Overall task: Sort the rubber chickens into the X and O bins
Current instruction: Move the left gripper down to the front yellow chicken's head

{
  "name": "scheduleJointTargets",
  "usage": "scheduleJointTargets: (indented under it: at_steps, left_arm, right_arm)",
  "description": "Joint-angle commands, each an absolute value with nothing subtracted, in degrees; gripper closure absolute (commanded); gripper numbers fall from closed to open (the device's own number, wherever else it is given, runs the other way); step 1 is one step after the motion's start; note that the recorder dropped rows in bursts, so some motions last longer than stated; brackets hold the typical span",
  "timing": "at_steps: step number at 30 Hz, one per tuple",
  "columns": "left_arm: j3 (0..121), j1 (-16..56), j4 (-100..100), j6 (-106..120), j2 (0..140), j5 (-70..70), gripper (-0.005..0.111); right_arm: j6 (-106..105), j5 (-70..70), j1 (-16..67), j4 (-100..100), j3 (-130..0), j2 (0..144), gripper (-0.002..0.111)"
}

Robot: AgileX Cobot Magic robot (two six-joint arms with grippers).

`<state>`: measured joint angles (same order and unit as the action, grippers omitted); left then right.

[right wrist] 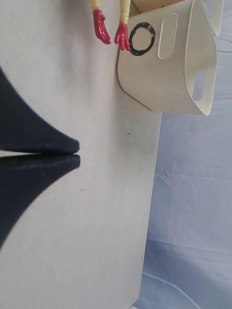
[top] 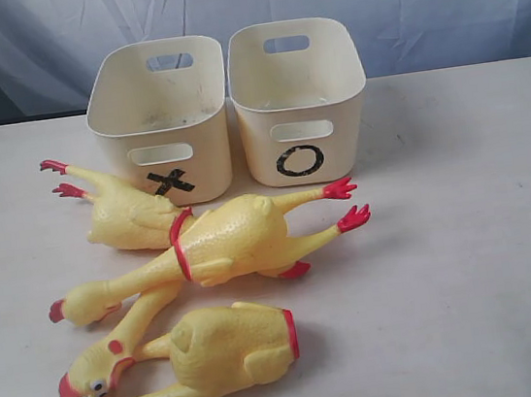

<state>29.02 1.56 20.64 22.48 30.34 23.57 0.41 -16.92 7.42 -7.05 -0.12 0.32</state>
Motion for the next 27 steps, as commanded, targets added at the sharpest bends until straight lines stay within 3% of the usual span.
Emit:
scheduleJointTargets:
  at_steps: [1, 11, 15, 23, 27]
  left_arm:
    - [29.5, 1.9, 31.7, 37.9, 35.9, 28.3, 0.107]
    - [29.5, 1.9, 41.1, 54.9, 46.5, 38.2, 0.104]
    - [29.5, 1.9, 42.4, 56.8, 49.9, 39.1, 0.091]
    - [29.5, 1.9, 45.3, 57.7, 57.0, 40.4, 0.051]
    - [29.5, 1.9, 46.3, 57.7, 60.6, 42.1, 0.041]
  right_arm:
    - [0.0, -16.6, 7.5, -7.0, 0.0, 0.0, 0.108]
    - [0.0, -16.6, 7.5, -7.0, 0.0, 0.0, 0.108]
    - [0.0, -16.6, 7.5, -7.0, 0.0, 0.0, 0.108]
    - [0.0, -16.6, 7.5, -7.0, 0.0, 0.0, 0.108]
    - [0.0, -16.6, 7.5, -7.0, 0.0, 0.0, 0.108]
